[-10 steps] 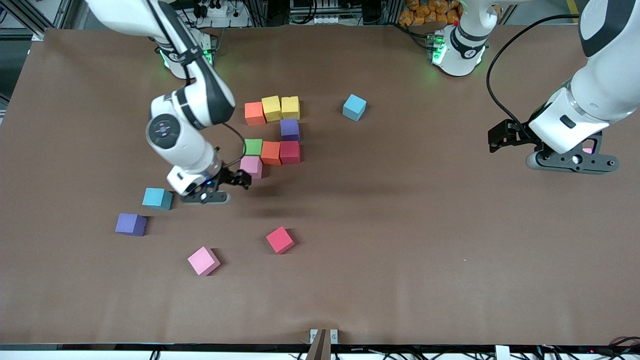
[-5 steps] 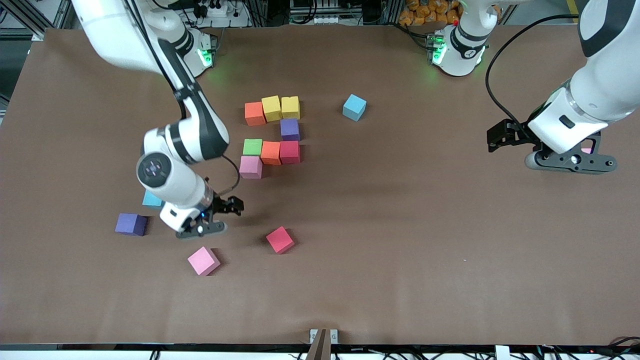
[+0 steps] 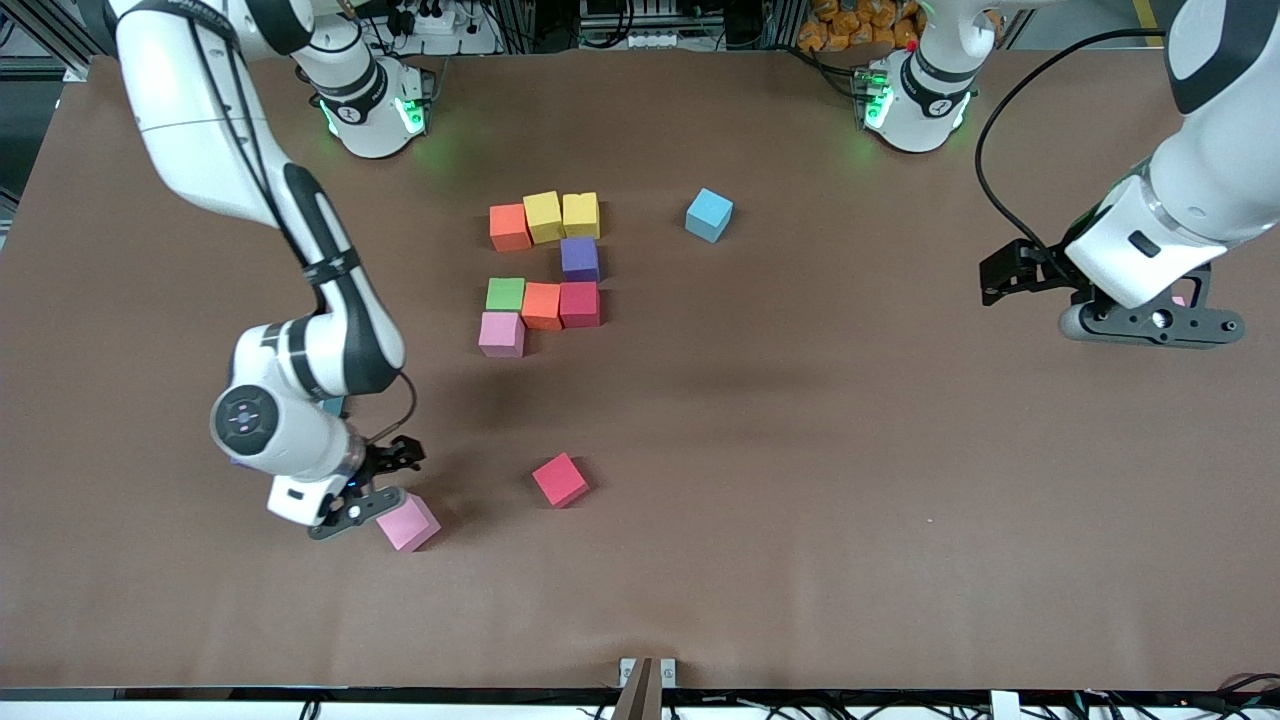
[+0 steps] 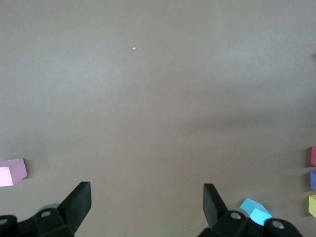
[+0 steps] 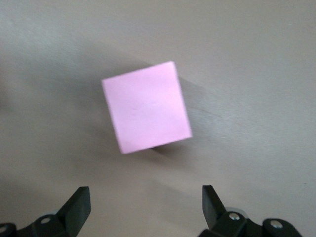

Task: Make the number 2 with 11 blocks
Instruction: 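Move the right gripper down to the loose light pink cube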

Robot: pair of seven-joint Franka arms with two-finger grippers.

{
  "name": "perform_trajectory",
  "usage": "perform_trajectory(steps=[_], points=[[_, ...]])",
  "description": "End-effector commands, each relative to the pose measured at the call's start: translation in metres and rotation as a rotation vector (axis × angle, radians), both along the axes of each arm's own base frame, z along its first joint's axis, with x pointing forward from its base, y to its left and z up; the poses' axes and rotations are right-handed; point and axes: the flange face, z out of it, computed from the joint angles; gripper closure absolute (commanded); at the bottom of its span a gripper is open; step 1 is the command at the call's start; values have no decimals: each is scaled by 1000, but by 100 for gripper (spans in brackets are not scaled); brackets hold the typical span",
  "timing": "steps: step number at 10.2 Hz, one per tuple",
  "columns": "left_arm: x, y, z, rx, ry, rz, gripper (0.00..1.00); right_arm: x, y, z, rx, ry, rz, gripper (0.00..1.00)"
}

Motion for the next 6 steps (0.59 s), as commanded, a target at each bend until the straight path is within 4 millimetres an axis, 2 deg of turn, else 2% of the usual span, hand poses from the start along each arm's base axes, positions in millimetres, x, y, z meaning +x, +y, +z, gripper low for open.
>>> perform_trajectory(steps=[1, 2, 4, 6], points=[[-2, 5, 3, -11, 2, 4, 0, 13, 10, 10, 14, -19, 41, 0], [-1, 3, 2, -13, 3, 6, 0, 22, 2, 12, 13, -39, 104, 0], [-1, 3, 2, -15, 3, 6, 0, 38, -5, 1, 8, -64, 218, 0], [0, 4, 1, -12, 4, 4, 0, 48, -1, -14, 15, -78, 216, 0]])
